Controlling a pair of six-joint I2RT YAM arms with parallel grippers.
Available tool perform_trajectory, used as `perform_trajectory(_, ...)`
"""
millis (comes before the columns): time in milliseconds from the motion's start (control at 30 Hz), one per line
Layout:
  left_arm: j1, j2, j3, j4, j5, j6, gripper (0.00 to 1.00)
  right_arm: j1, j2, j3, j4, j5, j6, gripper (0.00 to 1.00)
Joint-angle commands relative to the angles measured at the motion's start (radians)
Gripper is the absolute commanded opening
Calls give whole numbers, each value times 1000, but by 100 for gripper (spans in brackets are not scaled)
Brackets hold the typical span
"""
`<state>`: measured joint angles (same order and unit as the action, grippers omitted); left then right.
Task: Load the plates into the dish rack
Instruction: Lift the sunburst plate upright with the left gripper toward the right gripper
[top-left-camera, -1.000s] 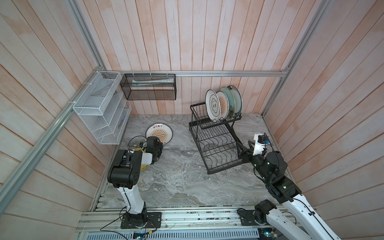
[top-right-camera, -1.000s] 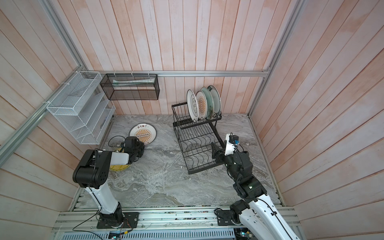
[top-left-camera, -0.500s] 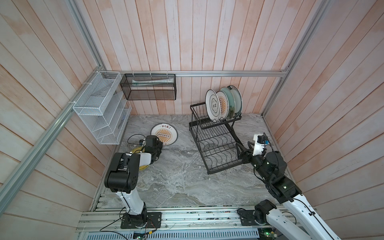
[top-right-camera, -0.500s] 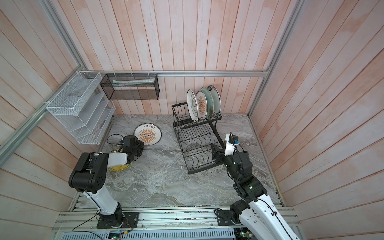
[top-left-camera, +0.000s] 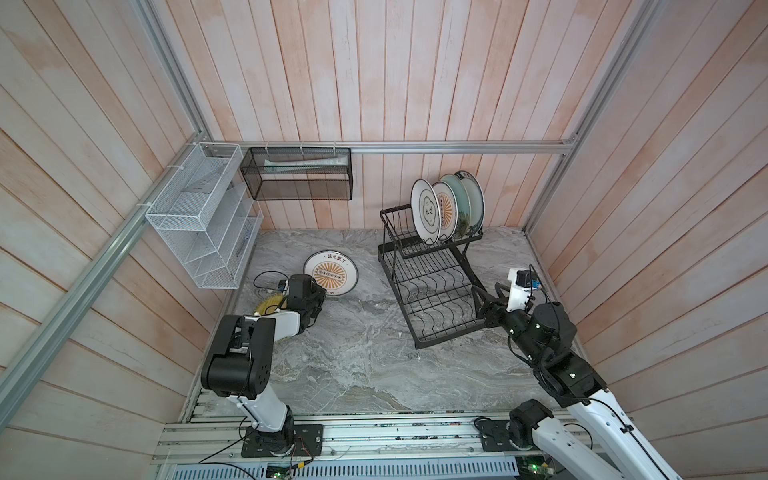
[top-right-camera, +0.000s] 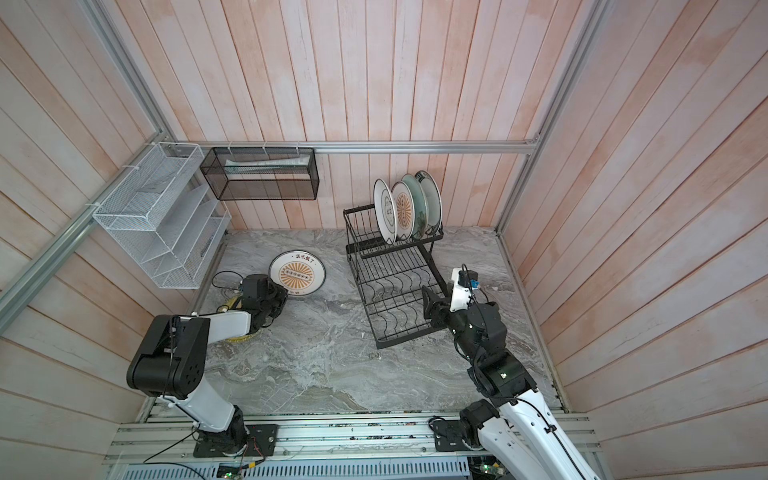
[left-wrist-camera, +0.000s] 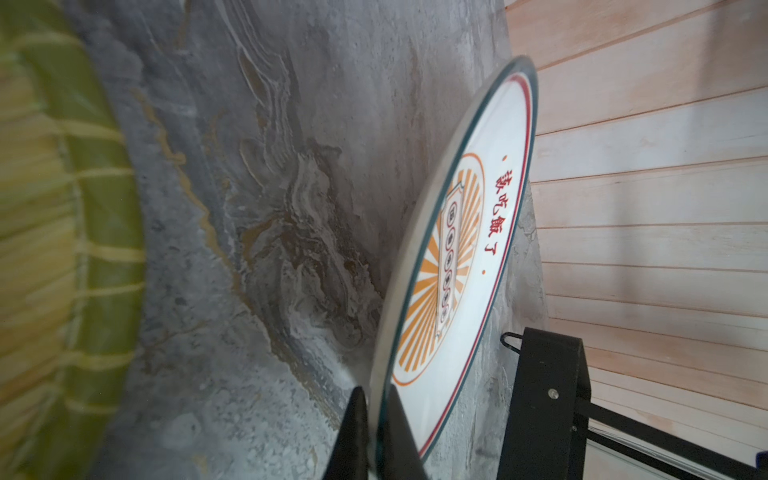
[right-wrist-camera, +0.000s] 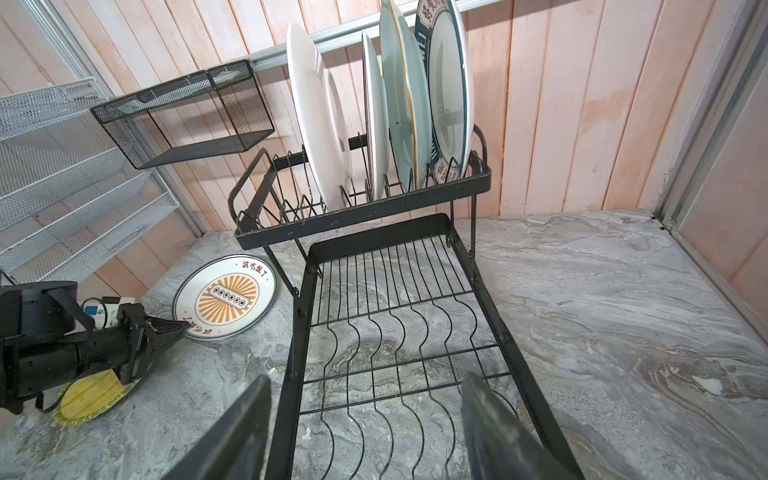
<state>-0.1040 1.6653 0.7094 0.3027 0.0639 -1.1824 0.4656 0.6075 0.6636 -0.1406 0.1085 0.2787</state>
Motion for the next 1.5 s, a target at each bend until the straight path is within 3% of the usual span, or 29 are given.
perform_trajectory(0, 1, -53, -11, 34, 36, 39, 0, -4, 1, 39, -27, -13, 10, 72)
perform_trajectory(667, -2, -247, -89, 56, 208, 96, 0, -4, 65, 41, 24, -55, 37, 72)
perform_trajectory(1133, 1, -262, -95, -1, 393, 198, 0, -4, 95, 27, 59, -69, 52, 72)
perform_trajectory(1467, 2, -314, -38, -204, 467, 359, 0, -4, 126, 39, 69, -84, 49, 72)
